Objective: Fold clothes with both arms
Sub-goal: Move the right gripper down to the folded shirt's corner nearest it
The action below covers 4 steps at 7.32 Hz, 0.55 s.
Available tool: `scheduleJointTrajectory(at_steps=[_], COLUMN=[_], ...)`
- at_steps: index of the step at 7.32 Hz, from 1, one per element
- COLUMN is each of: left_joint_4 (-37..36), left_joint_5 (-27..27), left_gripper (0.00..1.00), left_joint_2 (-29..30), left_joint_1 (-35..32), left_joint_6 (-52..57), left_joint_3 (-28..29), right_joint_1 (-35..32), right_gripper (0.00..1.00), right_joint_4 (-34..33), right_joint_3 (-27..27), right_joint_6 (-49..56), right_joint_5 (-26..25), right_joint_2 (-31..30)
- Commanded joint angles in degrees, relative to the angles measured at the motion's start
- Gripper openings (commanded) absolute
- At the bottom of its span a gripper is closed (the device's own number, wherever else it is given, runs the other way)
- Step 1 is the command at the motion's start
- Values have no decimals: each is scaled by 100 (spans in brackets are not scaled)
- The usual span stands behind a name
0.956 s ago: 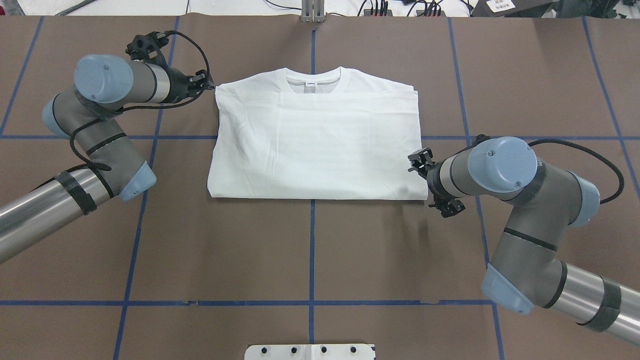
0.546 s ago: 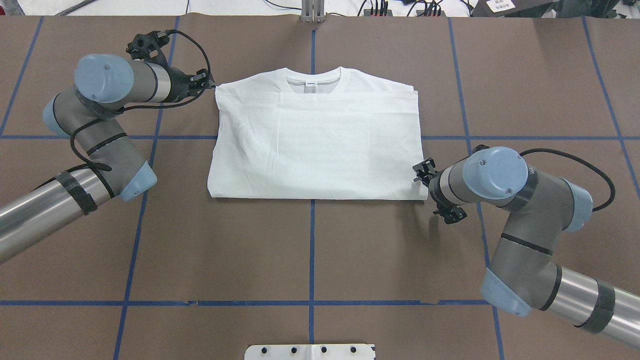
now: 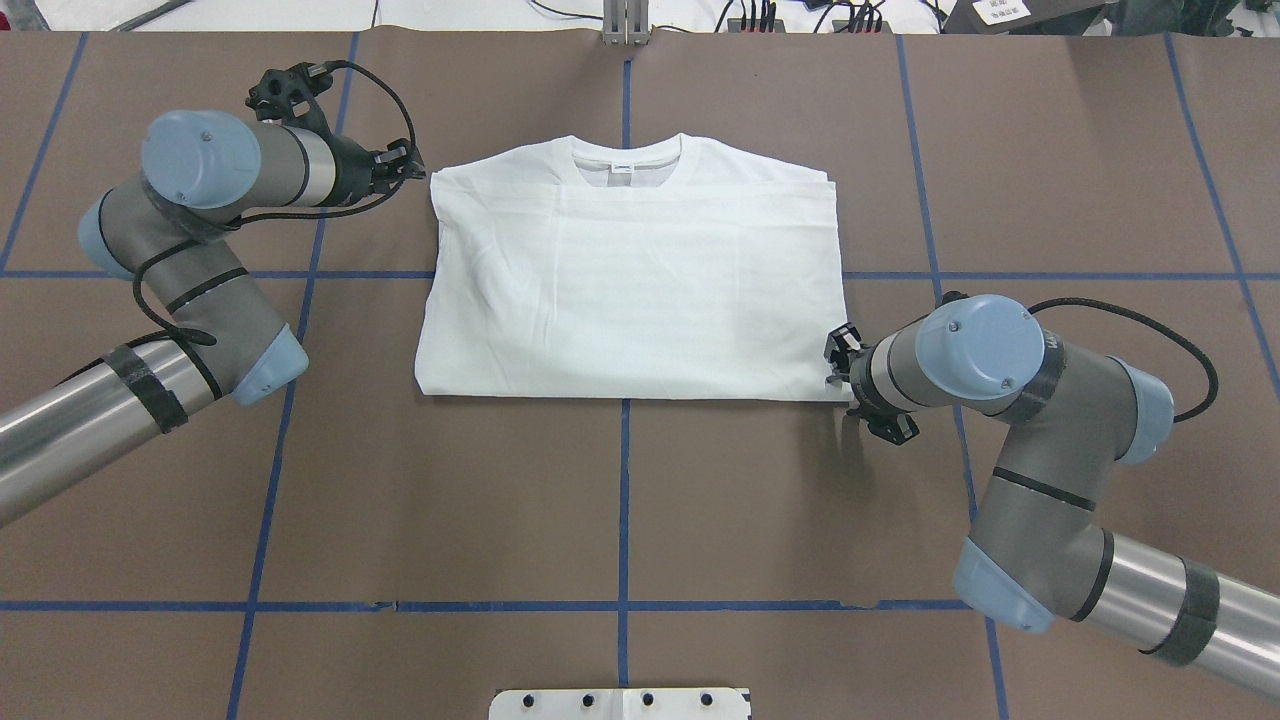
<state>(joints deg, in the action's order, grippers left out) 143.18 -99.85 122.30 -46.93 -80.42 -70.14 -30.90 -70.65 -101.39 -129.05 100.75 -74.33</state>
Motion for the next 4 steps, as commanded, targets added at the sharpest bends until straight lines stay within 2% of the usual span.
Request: scheduleJointTrajectory(at_steps=[1, 4], left_joint_4=[0, 0], left_joint_5=[0, -8], left_gripper=[58, 58], left_joint_2=[-31, -31], left_joint_1=[-1, -1], left_joint_6=[0, 0], left_joint_3=[-26, -26], right_joint_1=[-4, -21], right_gripper=[0, 0], right_joint_4=[7, -2], right_joint_3=[-65, -197], right_joint_6=[20, 20], right_joint_5=[33, 59], right_joint_2=[6, -29])
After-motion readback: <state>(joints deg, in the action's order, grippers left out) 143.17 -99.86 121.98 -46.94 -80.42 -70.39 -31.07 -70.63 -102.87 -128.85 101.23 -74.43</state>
